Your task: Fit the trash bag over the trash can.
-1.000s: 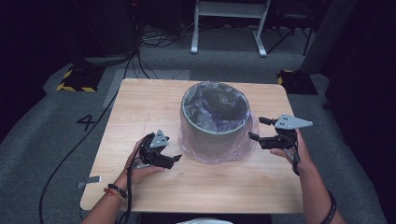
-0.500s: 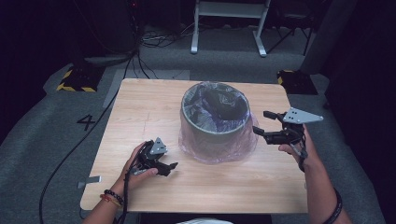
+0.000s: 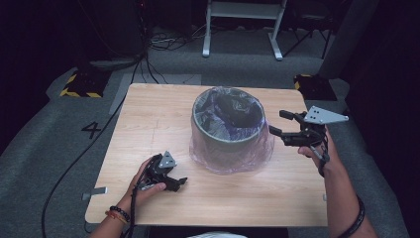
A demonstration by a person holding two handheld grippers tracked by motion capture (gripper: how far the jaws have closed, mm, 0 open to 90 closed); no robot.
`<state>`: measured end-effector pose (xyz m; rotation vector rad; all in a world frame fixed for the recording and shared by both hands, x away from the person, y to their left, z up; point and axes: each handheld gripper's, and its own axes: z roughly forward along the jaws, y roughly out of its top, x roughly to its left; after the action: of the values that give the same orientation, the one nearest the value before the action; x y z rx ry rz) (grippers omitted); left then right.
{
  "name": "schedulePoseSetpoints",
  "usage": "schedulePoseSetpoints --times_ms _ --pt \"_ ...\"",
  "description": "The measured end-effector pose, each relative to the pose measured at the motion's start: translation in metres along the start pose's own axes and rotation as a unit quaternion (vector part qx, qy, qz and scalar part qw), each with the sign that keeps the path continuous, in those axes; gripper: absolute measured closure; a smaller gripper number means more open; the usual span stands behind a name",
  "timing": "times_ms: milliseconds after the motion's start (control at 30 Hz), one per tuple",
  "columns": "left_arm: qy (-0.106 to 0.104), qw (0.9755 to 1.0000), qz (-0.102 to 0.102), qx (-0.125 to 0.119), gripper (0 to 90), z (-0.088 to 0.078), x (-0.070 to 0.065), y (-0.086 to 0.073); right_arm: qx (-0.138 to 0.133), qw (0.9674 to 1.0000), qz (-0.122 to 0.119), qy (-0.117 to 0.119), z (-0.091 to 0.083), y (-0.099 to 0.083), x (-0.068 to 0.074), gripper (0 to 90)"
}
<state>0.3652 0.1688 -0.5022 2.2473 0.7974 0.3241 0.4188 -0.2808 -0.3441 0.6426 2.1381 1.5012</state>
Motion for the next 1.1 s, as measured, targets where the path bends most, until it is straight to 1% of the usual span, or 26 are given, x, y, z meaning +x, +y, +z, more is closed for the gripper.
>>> schedulePoseSetpoints --times_ms 133,433,500,600,667,700,767,900,1033,1100 --pt "-0.003 1.0 -0.001 -0.007 15.5 0.0 0.001 -0.002 -0.003 1.0 -0.003 0.0 0.003 0.006 0.0 26.7" --pt "-0.004 1.0 -0.002 -0.005 14.6 0.001 0.001 -0.001 -0.001 1.0 -0.004 0.006 0.015 0.02 -0.001 25.3" --pt "-0.001 1.0 -0.001 -0.004 14.0 0.002 0.001 -0.001 0.005 0.9999 -0.005 0.008 0.019 0.022 0.0 26.0" --pt "-0.001 1.0 -0.001 -0.004 13.3 0.002 0.001 0.0 0.011 0.9999 -0.001 0.011 0.026 0.025 0.001 26.5" --pt "-0.001 1.0 -0.001 -0.004 13.3 0.002 0.001 0.0 0.022 0.9995 -0.004 0.021 0.032 0.027 0.002 25.6" --pt "-0.001 1.0 -0.001 -0.004 13.2 0.002 0.001 0.0 0.03 0.9993 -0.004 0.021 0.035 0.028 0.003 25.5" --pt "-0.001 1.0 -0.001 -0.004 13.2 0.002 0.001 0.0 0.032 0.9994 0.004 0.011 0.04 0.031 0.003 26.5" --pt "-0.001 1.0 -0.001 -0.004 13.2 0.002 0.001 0.0 0.032 0.9994 0.008 0.009 0.047 0.038 0.003 26.3" --pt "-0.001 1.0 -0.001 -0.005 13.3 0.002 0.001 0.0 0.042 0.999 0.008 0.013 0.056 0.043 0.004 25.6" --pt "-0.001 1.0 -0.001 -0.005 13.3 0.002 0.001 0.0 0.048 0.9987 0.003 0.019 0.061 0.044 0.005 25.4"
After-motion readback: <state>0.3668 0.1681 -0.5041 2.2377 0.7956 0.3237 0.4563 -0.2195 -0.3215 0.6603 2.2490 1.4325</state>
